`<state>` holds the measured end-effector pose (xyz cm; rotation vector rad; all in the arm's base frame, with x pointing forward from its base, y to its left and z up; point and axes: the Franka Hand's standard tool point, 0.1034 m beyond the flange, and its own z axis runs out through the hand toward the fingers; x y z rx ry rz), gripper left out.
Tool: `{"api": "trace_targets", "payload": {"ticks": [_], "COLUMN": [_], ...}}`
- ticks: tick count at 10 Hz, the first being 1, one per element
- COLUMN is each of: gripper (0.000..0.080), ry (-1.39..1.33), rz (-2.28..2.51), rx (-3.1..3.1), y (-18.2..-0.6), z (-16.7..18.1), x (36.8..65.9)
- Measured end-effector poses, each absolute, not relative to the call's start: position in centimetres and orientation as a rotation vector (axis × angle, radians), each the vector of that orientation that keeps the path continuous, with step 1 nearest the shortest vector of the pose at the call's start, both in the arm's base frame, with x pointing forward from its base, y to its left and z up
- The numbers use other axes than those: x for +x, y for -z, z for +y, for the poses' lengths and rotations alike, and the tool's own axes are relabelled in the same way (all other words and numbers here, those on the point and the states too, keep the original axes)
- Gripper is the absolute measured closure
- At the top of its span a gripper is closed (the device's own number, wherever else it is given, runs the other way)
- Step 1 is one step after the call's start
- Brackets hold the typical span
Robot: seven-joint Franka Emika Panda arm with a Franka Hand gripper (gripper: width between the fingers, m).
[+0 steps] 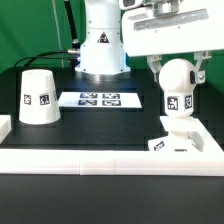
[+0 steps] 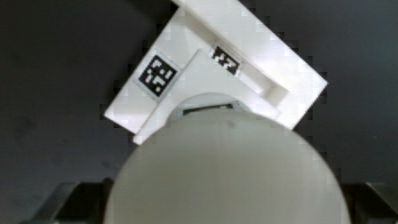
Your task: Assemble lamp
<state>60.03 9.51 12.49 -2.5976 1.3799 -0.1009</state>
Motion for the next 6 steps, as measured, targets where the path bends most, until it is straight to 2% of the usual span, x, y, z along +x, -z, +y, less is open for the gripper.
{"api": "trace_targets", "payload": {"ticks": [4, 6], "gripper": [0.0219, 0.0113], "ry": [0.071, 0.084], "rz": [1.255, 1.099], "rx": [-2.67, -2.745], "y": [-12.56, -12.29], "z": [9.1, 9.45], "x": [60.57, 60.57]}}
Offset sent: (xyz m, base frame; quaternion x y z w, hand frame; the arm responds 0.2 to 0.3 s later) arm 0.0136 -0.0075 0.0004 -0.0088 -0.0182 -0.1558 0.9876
